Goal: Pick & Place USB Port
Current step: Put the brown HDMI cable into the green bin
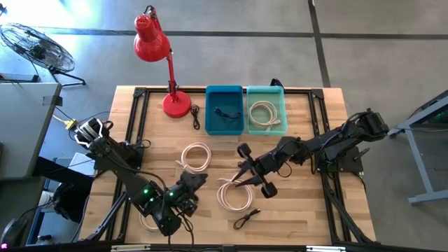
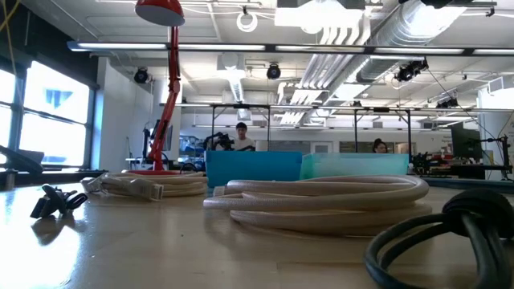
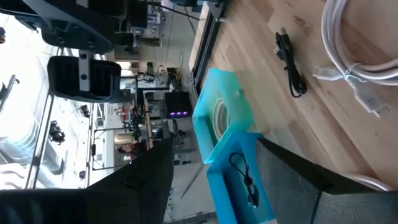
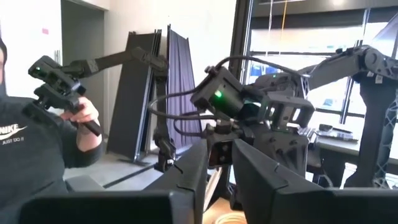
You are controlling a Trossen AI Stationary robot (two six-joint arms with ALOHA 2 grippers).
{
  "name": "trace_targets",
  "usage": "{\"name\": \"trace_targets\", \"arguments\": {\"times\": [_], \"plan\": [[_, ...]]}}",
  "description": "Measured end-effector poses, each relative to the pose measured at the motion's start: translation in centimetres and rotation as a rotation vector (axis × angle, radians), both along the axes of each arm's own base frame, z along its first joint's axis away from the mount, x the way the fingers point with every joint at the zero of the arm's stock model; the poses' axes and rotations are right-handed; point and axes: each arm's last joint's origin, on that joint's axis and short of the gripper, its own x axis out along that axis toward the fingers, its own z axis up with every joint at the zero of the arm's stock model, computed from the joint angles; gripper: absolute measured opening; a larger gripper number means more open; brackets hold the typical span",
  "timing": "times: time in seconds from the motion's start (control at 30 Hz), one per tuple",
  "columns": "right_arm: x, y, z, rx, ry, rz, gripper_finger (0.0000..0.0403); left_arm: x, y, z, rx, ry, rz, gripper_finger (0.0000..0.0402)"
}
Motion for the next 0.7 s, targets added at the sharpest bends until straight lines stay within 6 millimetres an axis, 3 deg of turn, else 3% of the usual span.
{"name": "trace_targets", "arguments": {"times": [0.7], "plan": [[-0.13, 0.36, 0.07, 0.010, -0.002, 0.018, 0.0015, 0.65, 0.69, -0.10, -0.059, 0.004, 0.013, 0.0217]]}}
